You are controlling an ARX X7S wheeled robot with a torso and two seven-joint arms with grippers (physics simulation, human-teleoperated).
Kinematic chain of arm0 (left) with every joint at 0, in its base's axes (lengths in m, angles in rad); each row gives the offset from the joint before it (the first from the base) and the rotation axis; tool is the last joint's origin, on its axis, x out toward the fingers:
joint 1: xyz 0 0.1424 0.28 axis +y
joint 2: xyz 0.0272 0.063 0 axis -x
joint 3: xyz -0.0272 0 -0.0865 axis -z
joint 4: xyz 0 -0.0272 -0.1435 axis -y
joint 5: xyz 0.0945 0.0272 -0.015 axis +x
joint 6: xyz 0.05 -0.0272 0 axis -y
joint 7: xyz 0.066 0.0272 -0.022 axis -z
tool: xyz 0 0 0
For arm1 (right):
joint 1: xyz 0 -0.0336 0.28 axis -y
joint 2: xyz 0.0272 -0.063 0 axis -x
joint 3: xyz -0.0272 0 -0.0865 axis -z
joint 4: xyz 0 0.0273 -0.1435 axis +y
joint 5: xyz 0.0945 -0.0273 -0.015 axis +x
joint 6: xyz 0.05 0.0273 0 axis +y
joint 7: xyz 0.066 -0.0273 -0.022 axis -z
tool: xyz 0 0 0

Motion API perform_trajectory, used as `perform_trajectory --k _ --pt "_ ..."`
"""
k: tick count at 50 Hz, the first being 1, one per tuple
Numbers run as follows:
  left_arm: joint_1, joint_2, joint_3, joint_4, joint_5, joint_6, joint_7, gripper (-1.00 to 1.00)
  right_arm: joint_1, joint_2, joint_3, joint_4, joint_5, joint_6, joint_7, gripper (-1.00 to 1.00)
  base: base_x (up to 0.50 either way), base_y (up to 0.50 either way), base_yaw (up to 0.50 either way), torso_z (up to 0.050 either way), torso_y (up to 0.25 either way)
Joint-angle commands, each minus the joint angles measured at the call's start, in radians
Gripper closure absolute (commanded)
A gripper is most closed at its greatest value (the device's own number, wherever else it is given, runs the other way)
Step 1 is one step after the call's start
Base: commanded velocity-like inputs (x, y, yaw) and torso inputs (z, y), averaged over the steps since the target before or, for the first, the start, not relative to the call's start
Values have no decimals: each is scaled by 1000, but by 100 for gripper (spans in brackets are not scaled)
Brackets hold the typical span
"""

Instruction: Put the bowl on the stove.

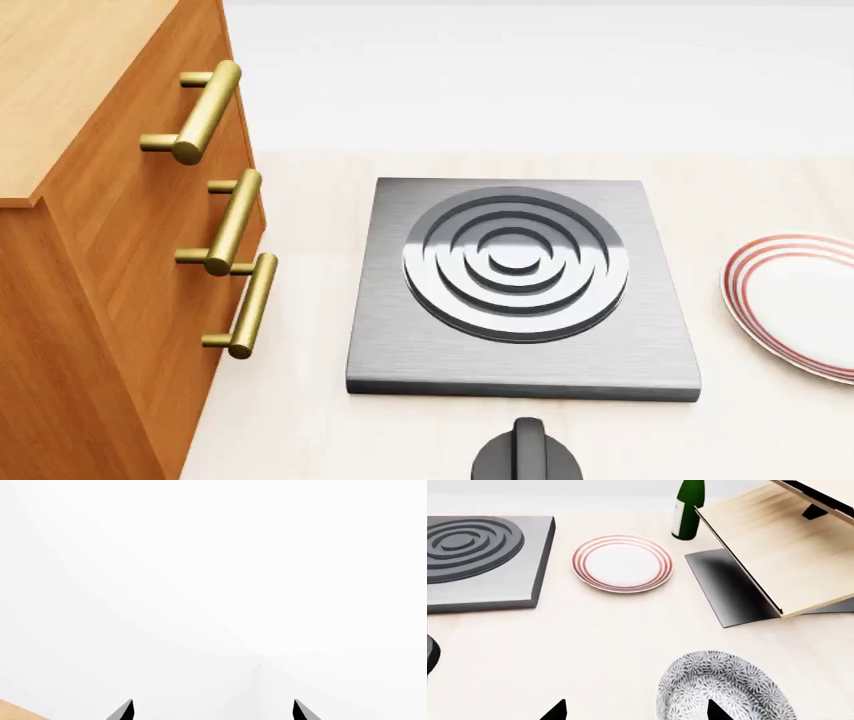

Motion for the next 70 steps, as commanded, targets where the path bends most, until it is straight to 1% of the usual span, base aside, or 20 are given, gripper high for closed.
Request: perform_trajectory --k 1,7,14,30,38,46,48,56,70 --pt "-4 26 -33 -9 20 2 3 -100 74 21 -74 68 -35 11 33 -100 0 0 0 0 0" --pt "-4 25 -31 -9 19 3 3 -100 115 39 -135 102 -46 9 58 -100 0 0 0 0 0" --pt "1 25 -27 -9 21 3 7 -100 186 64 -242 153 -61 2 90 -100 0 0 0 0 0" --pt "4 22 -21 -9 24 5 12 -100 297 70 -395 252 -89 -5 135 -100 0 0 0 0 0" --pt "5 21 -18 -12 26 7 14 -100 338 81 -416 290 -86 29 166 -100 0 0 0 0 0" --pt "7 19 -17 -11 25 9 16 -100 340 76 -423 305 -96 26 177 -100 0 0 0 0 0" --pt "9 21 -15 -12 28 9 20 -100 335 71 -448 317 -115 15 182 -100 0 0 0 0 0" --pt "14 18 -13 -8 25 11 24 -100 343 45 -480 350 -136 -10 191 -100 0 0 0 0 0" --pt "12 12 -13 -8 19 14 20 -100 403 17 -573 397 -168 -37 206 -100 0 0 0 0 0"
